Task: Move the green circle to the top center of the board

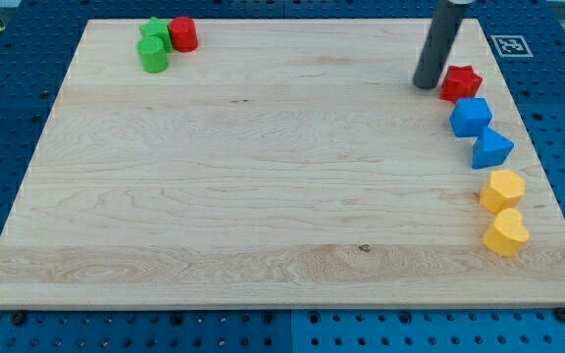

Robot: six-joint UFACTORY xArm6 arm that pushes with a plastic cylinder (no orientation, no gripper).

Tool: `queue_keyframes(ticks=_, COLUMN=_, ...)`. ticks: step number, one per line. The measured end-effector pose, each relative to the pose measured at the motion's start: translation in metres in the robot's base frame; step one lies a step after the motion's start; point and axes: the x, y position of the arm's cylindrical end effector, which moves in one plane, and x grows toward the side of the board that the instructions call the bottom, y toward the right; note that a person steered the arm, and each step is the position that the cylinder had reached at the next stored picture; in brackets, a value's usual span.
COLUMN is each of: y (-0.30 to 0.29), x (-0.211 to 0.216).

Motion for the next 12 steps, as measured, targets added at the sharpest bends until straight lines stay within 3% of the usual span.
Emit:
queue_keyframes(ticks=4, y=-0.392, x=0.004)
queue_keyframes(ticks=5, y=-0.429, x=-0.024)
queue_keyframes(ticks=6, y=-0.406, x=-0.047)
queue_keyframes(ticks=9, y=-0.278, x=-0.05)
queue_keyframes(ticks=12, y=-0.203, x=-0.105)
